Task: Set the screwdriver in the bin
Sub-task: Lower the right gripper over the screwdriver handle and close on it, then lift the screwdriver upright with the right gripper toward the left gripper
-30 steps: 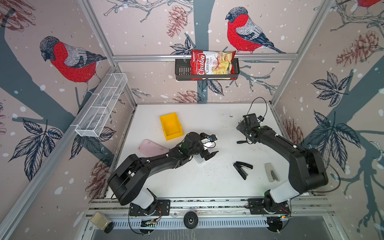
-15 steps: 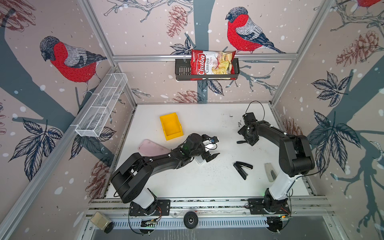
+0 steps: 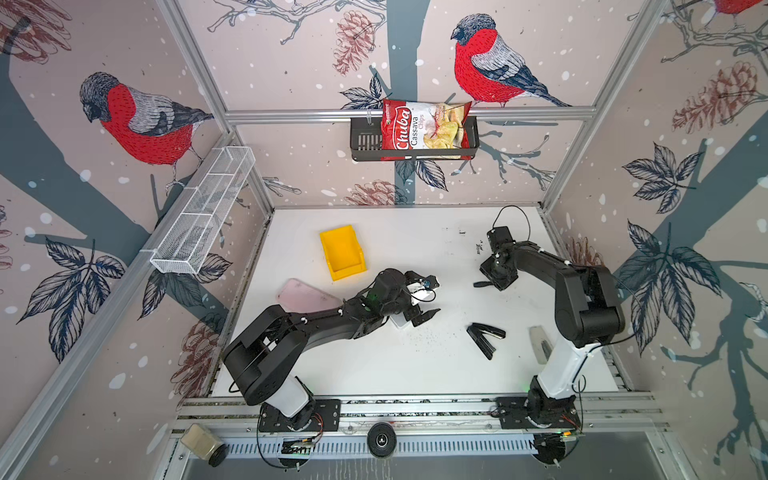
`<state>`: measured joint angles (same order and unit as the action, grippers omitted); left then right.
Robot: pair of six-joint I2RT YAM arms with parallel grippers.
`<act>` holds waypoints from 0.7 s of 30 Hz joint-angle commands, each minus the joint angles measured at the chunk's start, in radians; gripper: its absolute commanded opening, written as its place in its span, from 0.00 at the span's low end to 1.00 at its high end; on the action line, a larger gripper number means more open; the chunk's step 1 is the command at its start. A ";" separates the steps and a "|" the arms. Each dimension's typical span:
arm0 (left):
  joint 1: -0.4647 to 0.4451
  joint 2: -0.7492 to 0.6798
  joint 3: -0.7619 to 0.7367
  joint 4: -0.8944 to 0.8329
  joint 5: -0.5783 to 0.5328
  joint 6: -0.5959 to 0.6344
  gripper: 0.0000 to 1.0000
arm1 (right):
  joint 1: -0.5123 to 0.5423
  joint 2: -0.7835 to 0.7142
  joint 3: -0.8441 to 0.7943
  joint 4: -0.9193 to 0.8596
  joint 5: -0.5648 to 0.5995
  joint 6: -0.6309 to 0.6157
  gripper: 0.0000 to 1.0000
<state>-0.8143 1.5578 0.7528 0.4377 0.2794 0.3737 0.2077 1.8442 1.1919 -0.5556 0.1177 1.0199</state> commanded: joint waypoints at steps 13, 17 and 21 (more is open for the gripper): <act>-0.012 0.032 0.024 0.024 -0.048 0.011 0.97 | -0.004 0.049 0.012 -0.037 -0.021 -0.004 0.33; -0.014 0.037 0.035 0.020 -0.064 0.000 0.97 | -0.007 0.047 0.007 -0.034 -0.021 -0.001 0.25; -0.014 0.035 0.032 0.020 -0.066 -0.009 0.97 | -0.012 0.044 -0.006 -0.026 -0.027 -0.003 0.20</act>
<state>-0.8257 1.5925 0.7795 0.4385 0.2264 0.3729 0.1986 1.8839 1.1976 -0.5755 0.1036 1.0191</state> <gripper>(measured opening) 0.971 0.205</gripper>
